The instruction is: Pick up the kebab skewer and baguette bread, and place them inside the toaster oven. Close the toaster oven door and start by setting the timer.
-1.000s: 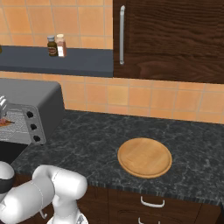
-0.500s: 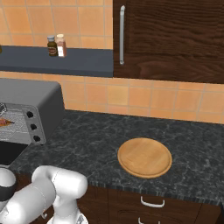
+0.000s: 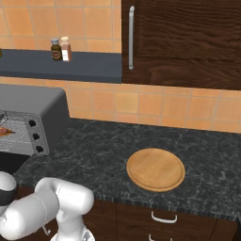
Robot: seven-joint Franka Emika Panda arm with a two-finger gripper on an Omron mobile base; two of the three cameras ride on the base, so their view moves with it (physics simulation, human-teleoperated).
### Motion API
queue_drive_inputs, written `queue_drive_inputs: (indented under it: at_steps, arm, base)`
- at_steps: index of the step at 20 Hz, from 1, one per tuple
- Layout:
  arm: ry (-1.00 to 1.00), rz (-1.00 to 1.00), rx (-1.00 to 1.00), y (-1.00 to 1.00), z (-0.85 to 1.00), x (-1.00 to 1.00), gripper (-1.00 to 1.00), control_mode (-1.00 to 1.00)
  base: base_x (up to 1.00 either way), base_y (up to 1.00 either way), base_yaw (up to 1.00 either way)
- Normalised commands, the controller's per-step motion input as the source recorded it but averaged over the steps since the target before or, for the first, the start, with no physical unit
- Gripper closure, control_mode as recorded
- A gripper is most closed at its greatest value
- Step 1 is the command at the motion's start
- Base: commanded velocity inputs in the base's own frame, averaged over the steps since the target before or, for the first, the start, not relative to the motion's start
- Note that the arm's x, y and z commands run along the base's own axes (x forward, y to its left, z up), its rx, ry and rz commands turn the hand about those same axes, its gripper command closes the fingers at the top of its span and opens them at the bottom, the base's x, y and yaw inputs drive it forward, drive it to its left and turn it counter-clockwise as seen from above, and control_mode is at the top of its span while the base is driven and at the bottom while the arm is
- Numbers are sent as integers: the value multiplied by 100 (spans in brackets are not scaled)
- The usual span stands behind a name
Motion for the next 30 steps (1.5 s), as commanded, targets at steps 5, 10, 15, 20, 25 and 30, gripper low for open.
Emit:
queue_drive_inputs:
  at_steps: [5, 10, 15, 20, 25, 30]
  arm:
    - [10, 0, -7, 20, -7, 4, -100, -100]
    - [10, 1, -6, 4, -30, 0, -100, -100]
    - [2, 7, -10, 0, -59, -10, -100, -100]
    - [0, 8, -7, 0, -32, -71, -100, -100]
    - [0, 6, -1, 0, -8, -72, -100, -100]
    - [0, 6, 0, -11, 29, -1, -100, -100]
  base:
    - [0, 0, 0]
    - [0, 0, 0]
    - [0, 0, 0]
    - [0, 0, 0]
    - [0, 0, 0]
    - [0, 0, 0]
